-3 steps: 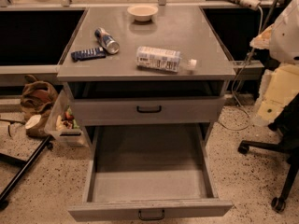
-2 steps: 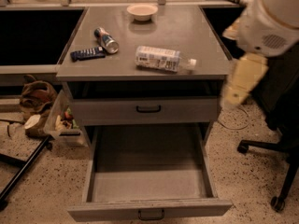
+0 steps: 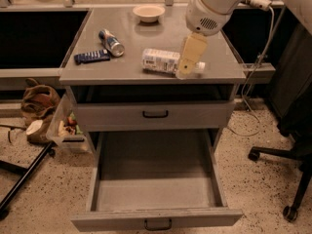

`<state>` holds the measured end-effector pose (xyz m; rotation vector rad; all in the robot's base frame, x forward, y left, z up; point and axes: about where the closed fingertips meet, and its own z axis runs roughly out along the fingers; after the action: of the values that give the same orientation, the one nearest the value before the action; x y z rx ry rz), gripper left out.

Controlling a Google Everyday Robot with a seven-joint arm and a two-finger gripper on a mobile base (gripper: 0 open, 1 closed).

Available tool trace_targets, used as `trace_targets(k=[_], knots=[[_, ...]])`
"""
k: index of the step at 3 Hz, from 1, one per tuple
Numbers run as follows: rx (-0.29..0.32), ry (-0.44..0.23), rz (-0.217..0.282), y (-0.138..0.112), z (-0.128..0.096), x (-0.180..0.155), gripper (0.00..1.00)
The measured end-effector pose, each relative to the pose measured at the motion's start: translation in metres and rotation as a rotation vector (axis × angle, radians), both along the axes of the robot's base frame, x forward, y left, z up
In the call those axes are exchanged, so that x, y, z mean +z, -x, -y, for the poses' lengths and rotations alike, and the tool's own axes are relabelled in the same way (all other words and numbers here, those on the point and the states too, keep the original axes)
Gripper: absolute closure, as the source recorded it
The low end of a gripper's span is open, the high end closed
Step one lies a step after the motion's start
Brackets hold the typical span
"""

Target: Place blue plastic bottle into middle drawer

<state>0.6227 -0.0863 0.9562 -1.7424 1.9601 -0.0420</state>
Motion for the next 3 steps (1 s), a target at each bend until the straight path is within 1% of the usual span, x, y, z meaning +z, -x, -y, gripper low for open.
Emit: trace_targets(k=[1,2,3], knots=[[0.0,0.0,0.0,0.0,0.0,0.0,0.0],[0.003,-0.009,0.016,-0.013,-0.005,-0.006,0.0],[0.001,-0.044,0.033,-0.046,-0.014,-0.018,0.0]])
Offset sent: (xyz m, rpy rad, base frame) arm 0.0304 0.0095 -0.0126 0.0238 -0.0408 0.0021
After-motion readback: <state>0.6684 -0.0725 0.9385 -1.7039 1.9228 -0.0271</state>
